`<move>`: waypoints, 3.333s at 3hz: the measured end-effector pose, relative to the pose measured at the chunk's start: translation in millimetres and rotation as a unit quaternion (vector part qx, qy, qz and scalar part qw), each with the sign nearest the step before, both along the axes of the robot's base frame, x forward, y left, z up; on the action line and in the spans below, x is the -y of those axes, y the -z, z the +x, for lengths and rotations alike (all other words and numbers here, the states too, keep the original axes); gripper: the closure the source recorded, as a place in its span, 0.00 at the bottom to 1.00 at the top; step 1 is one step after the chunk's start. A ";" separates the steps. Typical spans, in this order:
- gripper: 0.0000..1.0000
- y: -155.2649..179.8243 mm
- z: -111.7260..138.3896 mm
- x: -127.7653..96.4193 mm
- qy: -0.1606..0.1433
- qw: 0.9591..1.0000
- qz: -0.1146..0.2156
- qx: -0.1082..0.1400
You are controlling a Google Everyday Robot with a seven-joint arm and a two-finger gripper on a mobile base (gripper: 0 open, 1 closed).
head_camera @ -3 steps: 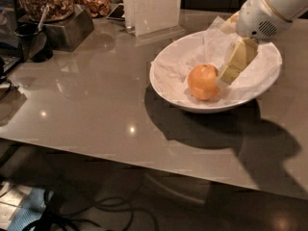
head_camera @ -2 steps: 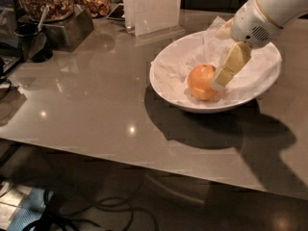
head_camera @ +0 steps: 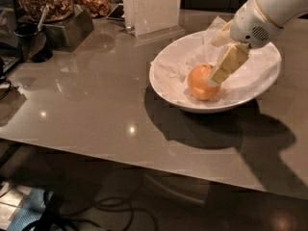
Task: Pick orange from white bowl
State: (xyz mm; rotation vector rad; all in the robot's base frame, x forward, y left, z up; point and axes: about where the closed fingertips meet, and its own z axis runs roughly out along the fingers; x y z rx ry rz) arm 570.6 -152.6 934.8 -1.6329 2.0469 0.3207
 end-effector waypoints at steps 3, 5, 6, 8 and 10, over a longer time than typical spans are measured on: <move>0.08 25.0 7.1 -8.2 -0.009 0.999 0.011 -0.034; 0.07 47.7 7.3 -16.3 -0.019 0.997 0.017 -0.068; 0.07 54.4 5.7 -17.9 -0.020 0.997 0.020 -0.079; 0.06 63.1 6.0 -17.3 -0.014 0.996 0.032 -0.085; 0.04 70.8 8.1 -16.4 -0.007 0.995 0.044 -0.090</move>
Offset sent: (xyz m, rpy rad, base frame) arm 0.0053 -0.0005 -0.0200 0.0157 0.0544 -0.0043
